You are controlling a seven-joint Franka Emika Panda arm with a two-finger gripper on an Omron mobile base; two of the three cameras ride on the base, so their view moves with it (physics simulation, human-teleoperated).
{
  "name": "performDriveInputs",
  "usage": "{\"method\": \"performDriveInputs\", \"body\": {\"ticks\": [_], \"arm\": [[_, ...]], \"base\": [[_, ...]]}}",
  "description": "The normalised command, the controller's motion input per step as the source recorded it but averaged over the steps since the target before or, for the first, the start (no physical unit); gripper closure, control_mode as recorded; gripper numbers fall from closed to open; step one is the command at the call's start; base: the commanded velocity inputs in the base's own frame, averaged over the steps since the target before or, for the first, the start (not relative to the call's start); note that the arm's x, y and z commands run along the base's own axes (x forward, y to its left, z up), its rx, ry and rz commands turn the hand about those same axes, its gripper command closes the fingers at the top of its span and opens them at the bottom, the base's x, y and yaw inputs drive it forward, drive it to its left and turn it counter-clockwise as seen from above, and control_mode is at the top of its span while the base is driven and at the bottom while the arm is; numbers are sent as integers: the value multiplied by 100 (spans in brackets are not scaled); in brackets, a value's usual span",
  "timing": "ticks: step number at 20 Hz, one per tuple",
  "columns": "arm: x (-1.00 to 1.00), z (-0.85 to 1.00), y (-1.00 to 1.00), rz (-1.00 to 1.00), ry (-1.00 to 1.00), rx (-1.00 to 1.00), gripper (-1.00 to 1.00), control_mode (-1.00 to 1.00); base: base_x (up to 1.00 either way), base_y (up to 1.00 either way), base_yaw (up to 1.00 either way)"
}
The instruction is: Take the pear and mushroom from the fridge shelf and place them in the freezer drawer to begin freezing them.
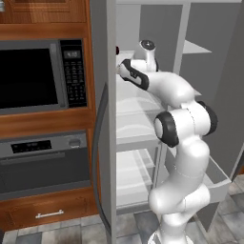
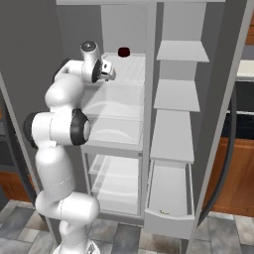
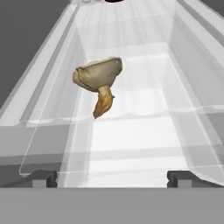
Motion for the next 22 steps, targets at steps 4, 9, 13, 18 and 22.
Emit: {"method": "performDriveInputs", "body": {"ticks": [4, 9, 13, 18, 22], "arm": [[46, -1, 0, 0, 2, 0, -100, -100], [32, -15, 0, 0, 0, 0, -100, -100], [32, -16, 0, 0, 0, 0, -100, -100], [14, -35, 0, 0, 0, 0, -100, -100], [32, -20, 4, 0, 0, 0, -100, -100]], "base": [[0, 0, 0], [0, 0, 0], [0, 0, 0], [0, 0, 0], [0, 0, 0]]}}
